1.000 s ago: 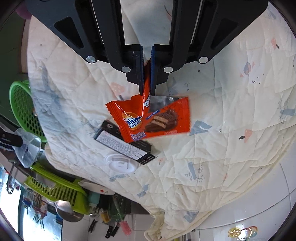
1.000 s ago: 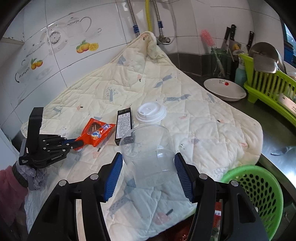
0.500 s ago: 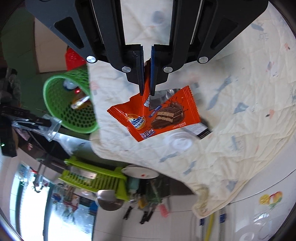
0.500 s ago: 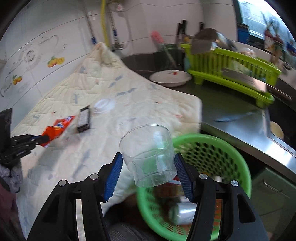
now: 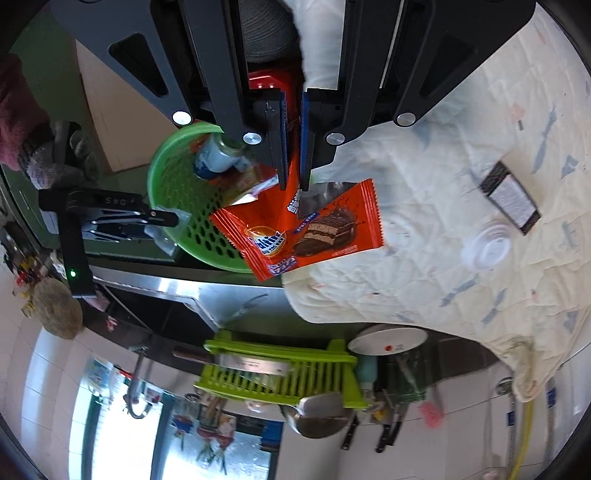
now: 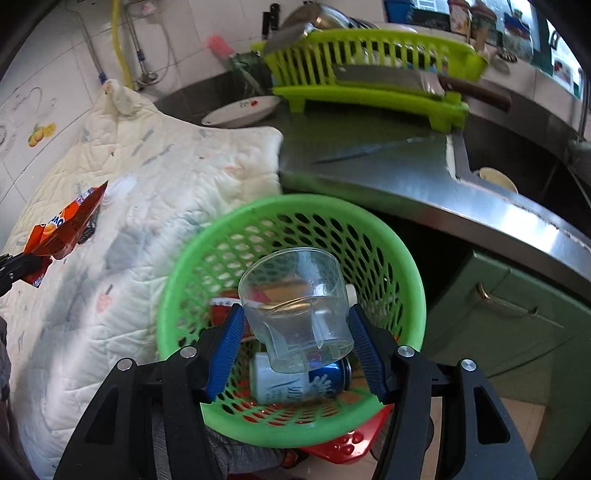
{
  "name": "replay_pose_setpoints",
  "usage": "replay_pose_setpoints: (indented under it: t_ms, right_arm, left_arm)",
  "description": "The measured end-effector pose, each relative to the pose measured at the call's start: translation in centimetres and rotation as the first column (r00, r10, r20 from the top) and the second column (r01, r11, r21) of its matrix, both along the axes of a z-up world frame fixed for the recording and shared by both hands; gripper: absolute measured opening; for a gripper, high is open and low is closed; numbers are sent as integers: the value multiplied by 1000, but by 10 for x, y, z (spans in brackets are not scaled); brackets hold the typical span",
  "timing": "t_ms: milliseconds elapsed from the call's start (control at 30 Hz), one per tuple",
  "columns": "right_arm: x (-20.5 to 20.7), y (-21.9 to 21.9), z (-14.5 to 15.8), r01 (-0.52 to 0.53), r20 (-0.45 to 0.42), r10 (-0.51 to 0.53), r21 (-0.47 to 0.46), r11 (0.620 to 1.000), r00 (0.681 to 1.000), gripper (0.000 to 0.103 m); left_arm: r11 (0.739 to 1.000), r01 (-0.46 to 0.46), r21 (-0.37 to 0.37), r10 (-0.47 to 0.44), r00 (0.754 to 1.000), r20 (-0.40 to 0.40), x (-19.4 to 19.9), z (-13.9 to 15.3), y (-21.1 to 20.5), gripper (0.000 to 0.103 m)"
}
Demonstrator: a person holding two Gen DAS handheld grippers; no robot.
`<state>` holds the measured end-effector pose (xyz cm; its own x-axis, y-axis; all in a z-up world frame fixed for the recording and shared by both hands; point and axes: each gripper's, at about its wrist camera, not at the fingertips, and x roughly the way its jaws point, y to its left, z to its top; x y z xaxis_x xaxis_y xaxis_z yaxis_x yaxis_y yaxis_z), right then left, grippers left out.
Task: Collect trash
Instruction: 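Drop the orange wrapper into the basket with the left tool while the right carries the clear cup over it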
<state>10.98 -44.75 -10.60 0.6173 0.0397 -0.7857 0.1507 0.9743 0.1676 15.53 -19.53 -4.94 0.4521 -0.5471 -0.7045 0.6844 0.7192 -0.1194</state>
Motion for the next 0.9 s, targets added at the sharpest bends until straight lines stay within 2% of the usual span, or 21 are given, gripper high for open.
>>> replay_pose_setpoints:
  t_ms: [367,533,567,600,633,700,900]
  right_arm:
    - [-25,-32,12,37,53,-39,41,998,998,56]
    - [-36,-44,18,60,71,-63,53,997,995,56]
    - [-38,-47,18,65,73,-69,55,996,995,56]
    - [-39,-48,19,68,75,-72,56,996,995,56]
    - [-41,-50,19,73,78,-77,56,996,994,56]
    - [-44,-53,20,76,80,-81,62,995,993,56]
    - [-46,-49,22,69,88,-74,60,996,993,56]
  left_arm:
    - [989,140,49,-136,987,-88,-3,-42,-92,4]
    - [983,174,56,-167,979,-116,-9,-61,-129,6]
    - [980,186,66,-178,977,-120,-12,-68,-138,11]
    - [978,200,66,-190,973,-129,-13,-71,-141,22]
    - [975,211,72,-201,972,-125,-17,-76,-147,28]
    - [974,216,75,-207,972,-109,-23,-80,-150,54]
    - [977,199,81,-191,976,-104,-27,-78,-138,56]
